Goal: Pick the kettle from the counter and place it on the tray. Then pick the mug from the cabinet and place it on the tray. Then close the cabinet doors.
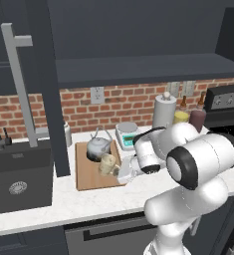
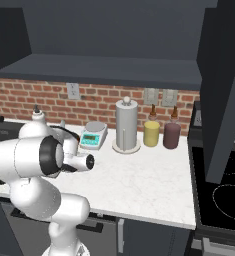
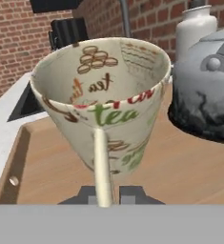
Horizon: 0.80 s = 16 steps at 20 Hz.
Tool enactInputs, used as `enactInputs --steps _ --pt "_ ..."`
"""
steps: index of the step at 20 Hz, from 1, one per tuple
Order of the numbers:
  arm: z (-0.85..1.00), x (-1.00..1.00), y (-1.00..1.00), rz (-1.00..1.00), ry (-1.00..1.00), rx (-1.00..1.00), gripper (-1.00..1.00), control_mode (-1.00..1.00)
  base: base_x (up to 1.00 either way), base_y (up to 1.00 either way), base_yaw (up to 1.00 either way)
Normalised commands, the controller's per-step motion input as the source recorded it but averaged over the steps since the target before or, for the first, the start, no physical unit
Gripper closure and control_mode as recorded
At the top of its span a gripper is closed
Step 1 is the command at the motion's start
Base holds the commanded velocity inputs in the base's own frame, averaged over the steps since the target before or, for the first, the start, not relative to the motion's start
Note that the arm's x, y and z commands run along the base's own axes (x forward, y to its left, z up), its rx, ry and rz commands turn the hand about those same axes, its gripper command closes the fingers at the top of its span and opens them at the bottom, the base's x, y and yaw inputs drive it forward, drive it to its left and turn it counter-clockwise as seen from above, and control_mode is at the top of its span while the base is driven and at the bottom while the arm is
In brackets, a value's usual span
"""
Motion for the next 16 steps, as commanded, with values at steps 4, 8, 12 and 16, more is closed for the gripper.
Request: enactInputs --steps 4,8,12,16 --pt "0.13 0.0 0.0 0.0 0.03 0.02 -1.0 -1.0 0.0 0.0 0.0" --pt "0.44 -0.12 0.0 0.0 0.05 0.0 -1.0 -1.0 0.0 0.0 0.0" --pt "0.62 -0.23 0.0 -0.01 0.0 0.0 -1.0 -1.0 0.0 0.0 0.0" --pt "0.74 -0.44 -0.04 -0.01 0.0 0.0 -1.0 -1.0 0.0 0.0 0.0"
